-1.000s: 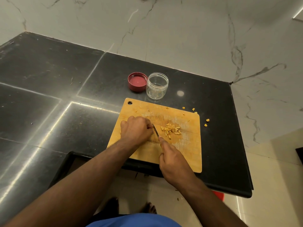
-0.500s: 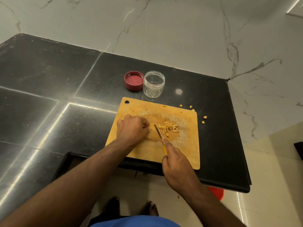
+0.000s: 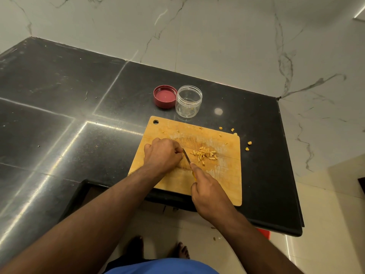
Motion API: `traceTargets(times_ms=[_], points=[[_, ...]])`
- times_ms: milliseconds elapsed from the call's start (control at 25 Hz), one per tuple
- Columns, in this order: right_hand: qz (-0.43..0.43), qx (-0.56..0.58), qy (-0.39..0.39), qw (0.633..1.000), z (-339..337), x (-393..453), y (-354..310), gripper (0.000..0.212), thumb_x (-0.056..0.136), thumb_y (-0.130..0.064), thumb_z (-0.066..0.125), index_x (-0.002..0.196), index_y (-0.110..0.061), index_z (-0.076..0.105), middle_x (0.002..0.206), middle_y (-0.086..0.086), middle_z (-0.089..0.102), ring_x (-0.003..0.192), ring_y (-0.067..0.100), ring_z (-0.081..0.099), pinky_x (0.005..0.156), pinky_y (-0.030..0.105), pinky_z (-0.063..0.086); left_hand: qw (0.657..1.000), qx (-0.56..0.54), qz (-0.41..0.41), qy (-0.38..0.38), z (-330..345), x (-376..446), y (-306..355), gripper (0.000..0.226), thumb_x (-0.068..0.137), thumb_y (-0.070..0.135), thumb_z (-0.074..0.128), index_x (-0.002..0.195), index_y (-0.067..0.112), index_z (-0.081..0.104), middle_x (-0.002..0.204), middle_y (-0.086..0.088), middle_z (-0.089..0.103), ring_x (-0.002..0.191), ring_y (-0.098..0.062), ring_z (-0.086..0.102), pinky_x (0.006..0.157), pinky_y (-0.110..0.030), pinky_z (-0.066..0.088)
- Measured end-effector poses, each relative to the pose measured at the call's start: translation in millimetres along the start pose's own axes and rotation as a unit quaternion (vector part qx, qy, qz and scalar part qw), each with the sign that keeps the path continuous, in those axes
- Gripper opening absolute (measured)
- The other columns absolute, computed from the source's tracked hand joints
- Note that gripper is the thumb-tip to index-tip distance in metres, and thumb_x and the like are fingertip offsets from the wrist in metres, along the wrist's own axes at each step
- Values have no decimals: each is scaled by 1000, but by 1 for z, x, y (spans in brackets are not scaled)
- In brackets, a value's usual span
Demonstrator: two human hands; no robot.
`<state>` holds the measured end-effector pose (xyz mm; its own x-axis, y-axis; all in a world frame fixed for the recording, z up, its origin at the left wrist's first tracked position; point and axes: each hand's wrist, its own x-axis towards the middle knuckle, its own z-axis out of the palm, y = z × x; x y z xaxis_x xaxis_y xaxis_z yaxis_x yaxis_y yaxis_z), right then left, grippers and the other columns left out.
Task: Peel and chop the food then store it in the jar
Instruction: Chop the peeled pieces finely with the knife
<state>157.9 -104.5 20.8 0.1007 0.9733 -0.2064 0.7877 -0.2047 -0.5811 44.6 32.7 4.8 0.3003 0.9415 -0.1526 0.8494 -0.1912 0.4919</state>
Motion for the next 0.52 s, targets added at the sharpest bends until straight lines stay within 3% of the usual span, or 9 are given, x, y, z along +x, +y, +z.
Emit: traceTargets(times_ms=[240,400,520], points=[[1,8,4,1000,3,-21,4,55,103,-21,35,156,-27,21,146,0,45,123,11,46,101,25,41,1000,7,-8,-1,0,0,0,18,91,39,64,104,34,74,104,14,68,109,-16,48,87,-41,33],[11,21,43,999,1,-29,6,53,104,-20,35,155,-27,23,141,-4,46,108,0,43,90,12,35,1000,5,3,-7,-2,-1,-1,20,92,37,65,111,35,73,110,14,68,114,-16,47,89,-41,32],[-4,38,41,998,0,-24,3,53,104,-19,36,155,-25,24,147,-4,43,118,-2,41,98,10,31,1000,12,9,-3,-2,-2,-2,22,93,39,64,114,35,72,112,14,69,115,-16,46,90,-41,33]])
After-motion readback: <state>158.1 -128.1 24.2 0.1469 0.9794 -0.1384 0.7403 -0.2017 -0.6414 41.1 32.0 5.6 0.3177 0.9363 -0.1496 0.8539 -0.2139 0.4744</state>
